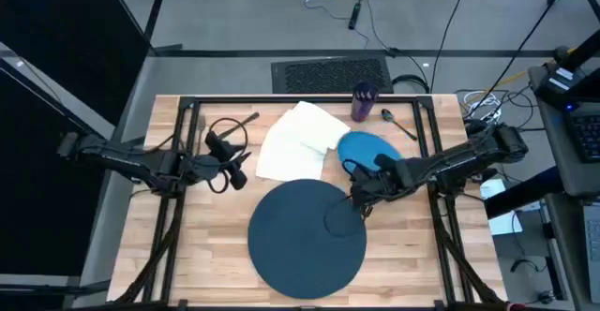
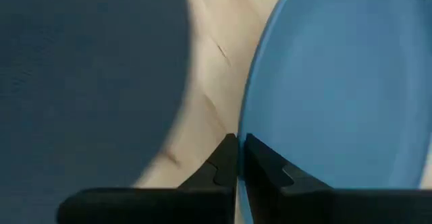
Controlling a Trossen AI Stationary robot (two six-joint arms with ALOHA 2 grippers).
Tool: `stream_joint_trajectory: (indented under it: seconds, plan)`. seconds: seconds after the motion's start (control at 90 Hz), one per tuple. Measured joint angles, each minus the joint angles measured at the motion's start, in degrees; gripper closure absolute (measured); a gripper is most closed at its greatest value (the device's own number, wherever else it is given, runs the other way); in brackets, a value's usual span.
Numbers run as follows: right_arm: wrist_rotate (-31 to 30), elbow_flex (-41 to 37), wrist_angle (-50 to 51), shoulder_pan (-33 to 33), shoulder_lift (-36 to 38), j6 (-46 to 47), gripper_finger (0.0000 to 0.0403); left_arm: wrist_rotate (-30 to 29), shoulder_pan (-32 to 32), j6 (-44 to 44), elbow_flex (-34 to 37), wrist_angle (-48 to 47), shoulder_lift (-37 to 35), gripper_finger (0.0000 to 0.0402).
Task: Set table place
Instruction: Put the blue plate to bottom on the blue table mat
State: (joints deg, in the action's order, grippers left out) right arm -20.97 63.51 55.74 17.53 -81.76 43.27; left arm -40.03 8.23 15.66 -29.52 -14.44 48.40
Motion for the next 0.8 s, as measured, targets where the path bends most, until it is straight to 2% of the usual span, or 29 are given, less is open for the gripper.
stream_joint_trajectory:
  seconds: [0.244,0.456,0.667,0.8]
  plan:
    - [-2.3,2.3,-9.9,6.1,-0.8,0.3,0.0402,0.1,0.0,-0.1,0.0,0.0,0.0,0.0297]
    - [-3.3,3.8,-16.4,10.6,-6.8,-0.2,0.0402,0.1,0.0,-1.2,0.0,0.0,0.0,0.0297]
    - [-2.7,17.7,-16.6,13.7,-18.9,-7.0,0.0402,0.1,0.0,-1.2,0.0,0.0,0.0,0.0297]
    - [-1.2,27.6,-12.7,15.1,-27.2,-9.9,0.0402,0.1,0.0,-1.1,0.0,0.0,0.0,0.0297]
